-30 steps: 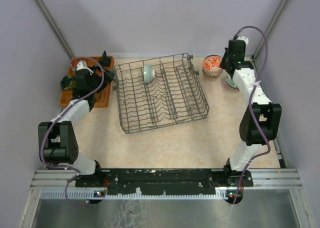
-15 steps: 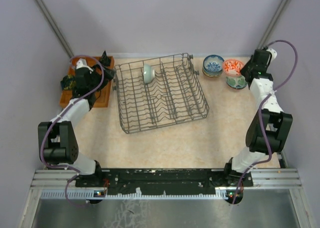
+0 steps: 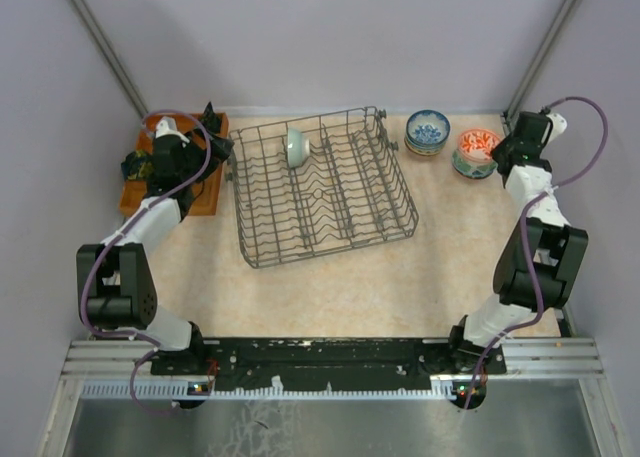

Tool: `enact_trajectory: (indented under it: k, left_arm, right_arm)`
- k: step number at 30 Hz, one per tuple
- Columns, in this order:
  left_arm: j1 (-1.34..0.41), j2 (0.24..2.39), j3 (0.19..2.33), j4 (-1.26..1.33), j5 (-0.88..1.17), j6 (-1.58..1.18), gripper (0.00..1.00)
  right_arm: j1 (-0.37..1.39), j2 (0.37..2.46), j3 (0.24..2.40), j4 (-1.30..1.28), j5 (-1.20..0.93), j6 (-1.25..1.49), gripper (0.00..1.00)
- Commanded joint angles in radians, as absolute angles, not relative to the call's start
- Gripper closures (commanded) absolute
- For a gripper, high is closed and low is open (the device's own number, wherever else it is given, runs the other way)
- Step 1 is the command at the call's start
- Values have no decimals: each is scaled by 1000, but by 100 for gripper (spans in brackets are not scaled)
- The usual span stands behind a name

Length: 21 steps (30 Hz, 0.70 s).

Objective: Unload the bowls from the dish rack

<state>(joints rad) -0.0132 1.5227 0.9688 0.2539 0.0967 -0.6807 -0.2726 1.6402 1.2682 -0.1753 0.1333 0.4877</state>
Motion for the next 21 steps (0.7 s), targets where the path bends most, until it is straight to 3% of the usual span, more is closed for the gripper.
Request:
enact_trajectory:
  k: [1, 21]
  left_arm:
    - [-21, 1522, 1007, 272, 95, -685, 3]
    - [-33, 1525, 1038, 251, 78, -678, 3]
  right_arm:
    - [-294, 1615, 1272, -36, 168, 515, 100]
    - [-299, 1711, 1243, 56, 234, 510, 100]
